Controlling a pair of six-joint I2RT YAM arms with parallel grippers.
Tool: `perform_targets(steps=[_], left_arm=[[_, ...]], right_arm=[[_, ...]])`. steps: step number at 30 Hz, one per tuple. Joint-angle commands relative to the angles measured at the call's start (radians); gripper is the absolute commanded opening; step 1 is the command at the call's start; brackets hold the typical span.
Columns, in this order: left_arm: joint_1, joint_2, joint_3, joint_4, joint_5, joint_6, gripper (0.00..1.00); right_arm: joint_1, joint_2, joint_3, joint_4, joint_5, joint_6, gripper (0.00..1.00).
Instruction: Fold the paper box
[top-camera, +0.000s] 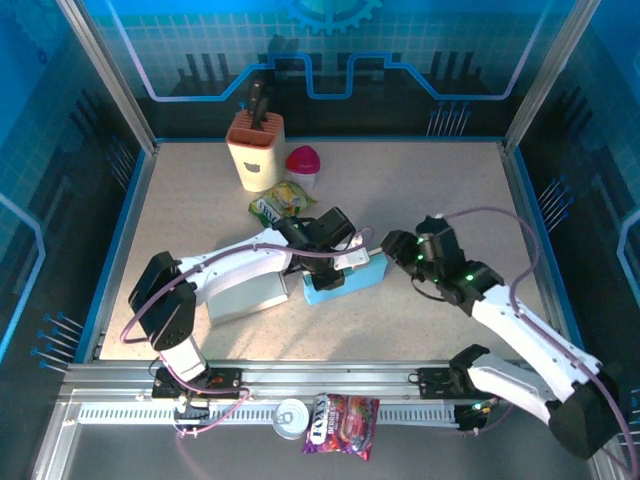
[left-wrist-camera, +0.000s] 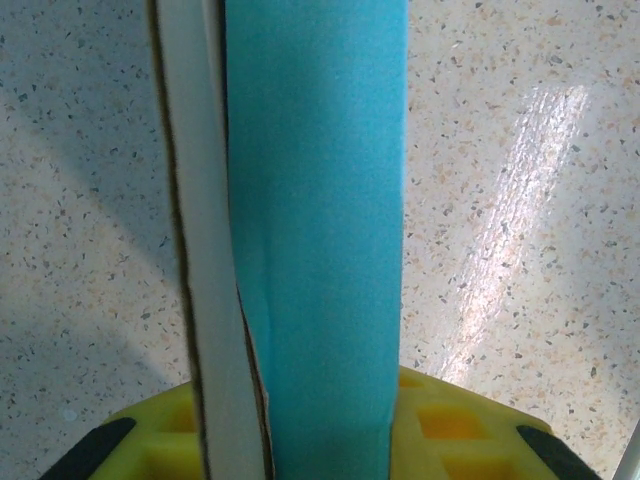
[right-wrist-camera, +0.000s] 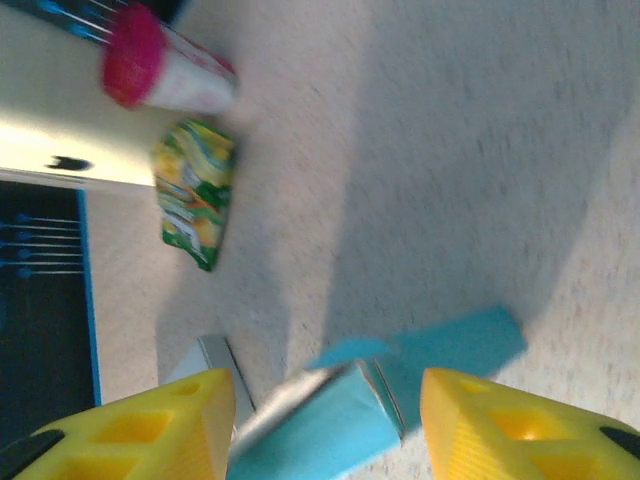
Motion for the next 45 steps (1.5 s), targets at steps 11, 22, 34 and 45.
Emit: perform_targets(steps=[11, 22, 34, 45], left_arm=[[0.023, -0.036, -0.019, -0.022, 0.077, 0.102, 0.28], [0.024, -0.02, -0.004, -0.038, 0.076, 0.11, 0.3], [0.024, -0.011, 0.004, -0.039, 0.074, 0.106, 0.31], [0.024, -0.011, 0.009, -0.042, 0.075, 0.105, 0.31]], right_arm=[[-0.246, 0.084, 0.046, 0.043, -0.558, -0.641, 0.46], [-0.232, 0.118, 0.018, 0.032, -0.58, -0.68, 0.51], [-0.188, 0.093, 0.012, -0.016, -0.571, -0.678, 0.44], [-0.173, 0.086, 0.022, -0.064, -0.468, -0.691, 0.43]])
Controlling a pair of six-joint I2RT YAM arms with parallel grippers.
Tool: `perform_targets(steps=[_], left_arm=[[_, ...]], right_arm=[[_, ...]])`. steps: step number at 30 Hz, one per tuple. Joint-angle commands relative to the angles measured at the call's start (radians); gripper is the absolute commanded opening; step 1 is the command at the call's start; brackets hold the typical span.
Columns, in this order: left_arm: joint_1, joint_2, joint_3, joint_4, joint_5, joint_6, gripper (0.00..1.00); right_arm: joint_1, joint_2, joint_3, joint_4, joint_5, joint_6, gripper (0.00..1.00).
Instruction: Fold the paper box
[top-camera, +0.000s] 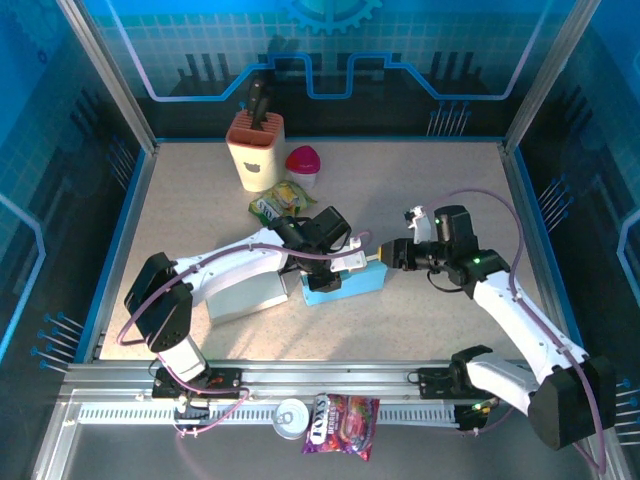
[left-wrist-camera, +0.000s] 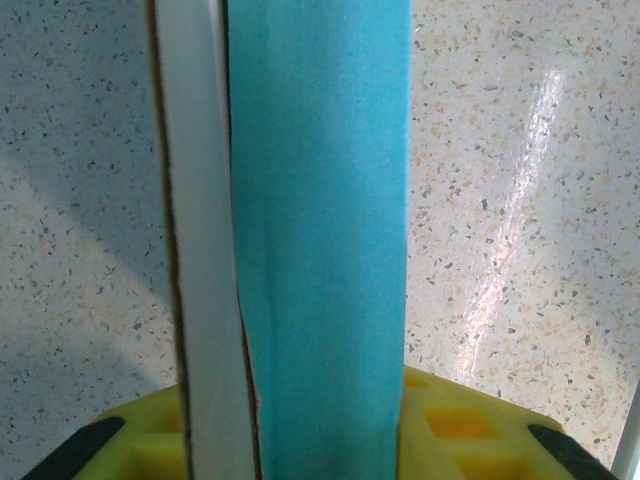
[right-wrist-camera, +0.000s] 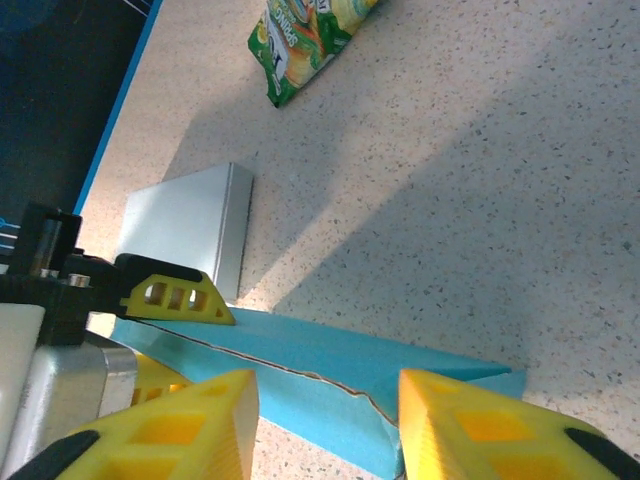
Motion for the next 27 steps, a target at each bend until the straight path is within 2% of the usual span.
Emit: perform_targets(steps=[1, 5, 17, 27], left_arm=[[0.007, 0.005, 0.026, -0.034, 0.027, 0.014, 0.31], [0.006, 0.008, 0.027, -0.035, 0.025, 0.016, 0.31], [0.006, 0.01, 0.03, -0.038, 0.022, 0.015, 0.31], [0.006, 0.012, 0.041, -0.042, 0.024, 0.015, 0.31]], right_arm=[[0.012, -0.03, -0.002, -0.029, 0.069, -0.02, 0.46], [0.01, -0.006, 0.003, -0.022, 0.038, -0.022, 0.48], [0.03, -0.009, -0.021, -0.016, 0.019, -0.009, 0.36], [0.044, -0.022, -0.03, -0.041, 0.067, -0.011, 0.28]])
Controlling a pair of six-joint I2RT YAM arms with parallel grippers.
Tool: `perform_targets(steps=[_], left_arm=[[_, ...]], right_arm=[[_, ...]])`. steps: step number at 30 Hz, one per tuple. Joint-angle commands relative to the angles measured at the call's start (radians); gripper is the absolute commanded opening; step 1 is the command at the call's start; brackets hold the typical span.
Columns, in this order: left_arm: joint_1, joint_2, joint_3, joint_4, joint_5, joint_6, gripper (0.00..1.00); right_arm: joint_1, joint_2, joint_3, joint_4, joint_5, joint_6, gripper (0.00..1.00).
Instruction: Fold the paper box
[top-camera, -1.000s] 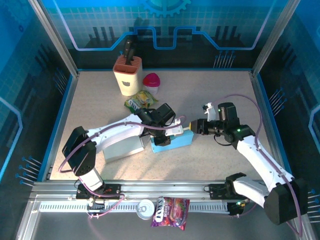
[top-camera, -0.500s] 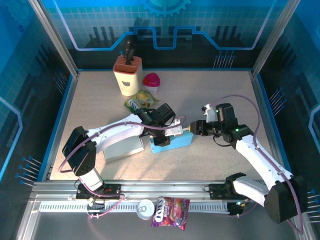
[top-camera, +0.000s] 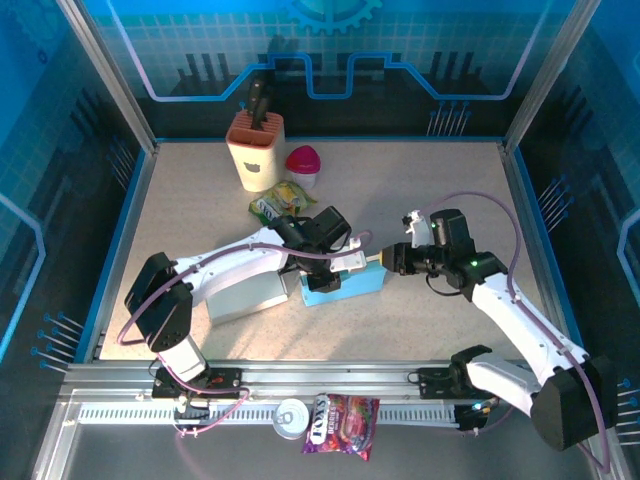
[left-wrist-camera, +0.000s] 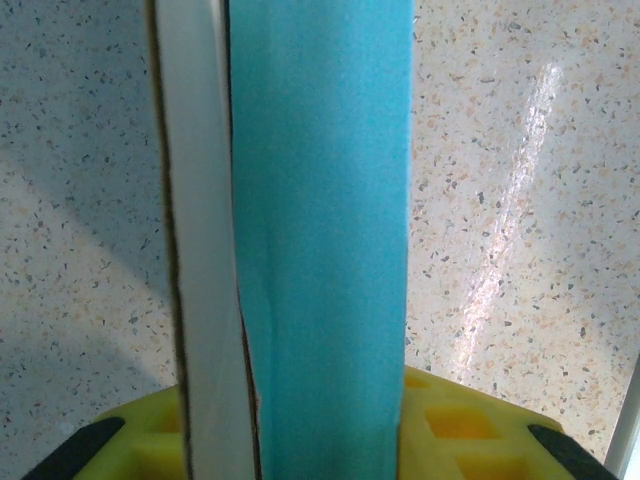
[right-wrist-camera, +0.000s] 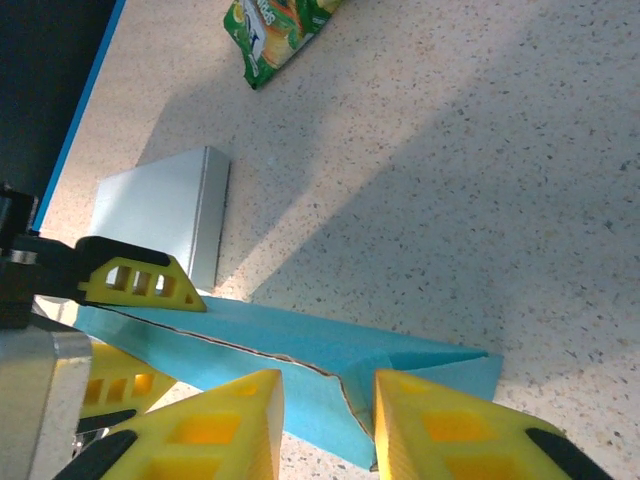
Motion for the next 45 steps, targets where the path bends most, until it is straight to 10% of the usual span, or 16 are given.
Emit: perform_targets(steps=[1, 45], left_arm=[[0.006, 0.011, 0.032, -0.025, 0.024, 0.015, 0.31], [0.006, 0.005, 0.017, 0.006, 0.018, 0.011, 0.36]], right_arm=[[0.017, -0.011, -0.008, -0.032, 0.025, -0.009, 0.27], [0.297, 0.093, 0.088, -0.143, 0.584, -0.049, 0.0]])
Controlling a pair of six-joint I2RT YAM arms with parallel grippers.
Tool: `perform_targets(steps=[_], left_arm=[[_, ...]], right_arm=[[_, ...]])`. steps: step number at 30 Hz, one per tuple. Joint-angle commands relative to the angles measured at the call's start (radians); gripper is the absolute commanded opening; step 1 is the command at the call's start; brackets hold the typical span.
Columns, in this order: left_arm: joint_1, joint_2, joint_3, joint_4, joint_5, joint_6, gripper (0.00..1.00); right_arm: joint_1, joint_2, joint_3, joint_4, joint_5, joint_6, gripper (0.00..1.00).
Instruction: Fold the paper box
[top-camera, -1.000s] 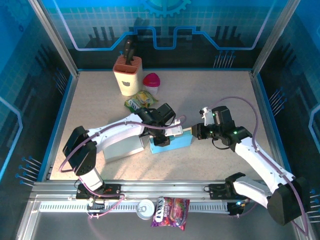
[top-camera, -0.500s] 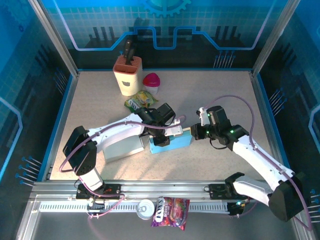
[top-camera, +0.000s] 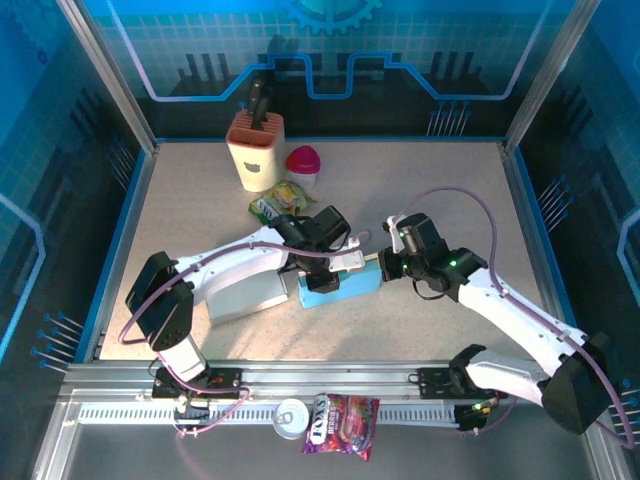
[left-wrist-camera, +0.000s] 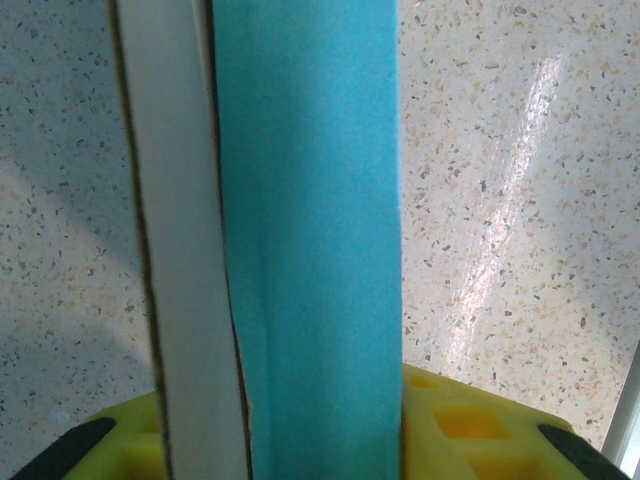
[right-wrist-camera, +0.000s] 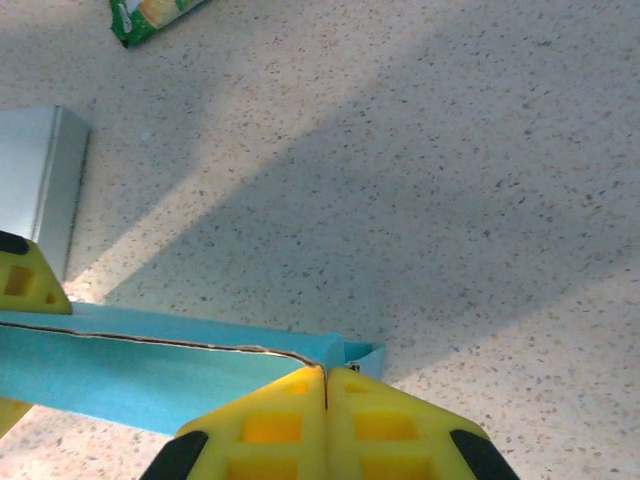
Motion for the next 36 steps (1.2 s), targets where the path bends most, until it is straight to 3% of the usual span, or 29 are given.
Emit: perform_targets(steps=[1, 5, 17, 19, 25, 31, 36], left_arm=[[0.003, -0.007, 0.005, 0.039, 0.013, 0.008, 0.38], [0.014, -0.043, -0.033, 0.084, -0.003, -0.017, 0.46], [0.021, -0.129, -0.124, 0.172, -0.045, -0.1, 0.53], [0.021, -0.146, -0.139, 0.183, -0.053, -0.11, 0.59], [0.022, -0.25, -0.205, 0.274, -0.069, -0.182, 0.59], [0.022, -0.42, -0.257, 0.295, -0.224, -0.413, 0.52], [0.022, -0.535, -0.298, 0.123, -0.298, -0.677, 0.44]], right_arm=[[0.038, 0.018, 0.0, -0.049, 0.107, -0.005, 0.0], [0.06, 0.021, -0.008, -0.044, 0.145, 0.002, 0.0], [0.142, 0.03, -0.024, -0.037, 0.213, 0.066, 0.0], [0.154, 0.033, -0.027, -0.038, 0.228, 0.079, 0.0], [0.18, 0.034, -0.033, -0.038, 0.258, 0.107, 0.0], [0.185, 0.041, -0.012, -0.058, 0.263, 0.128, 0.0], [0.186, 0.057, 0.015, -0.085, 0.264, 0.148, 0.0]])
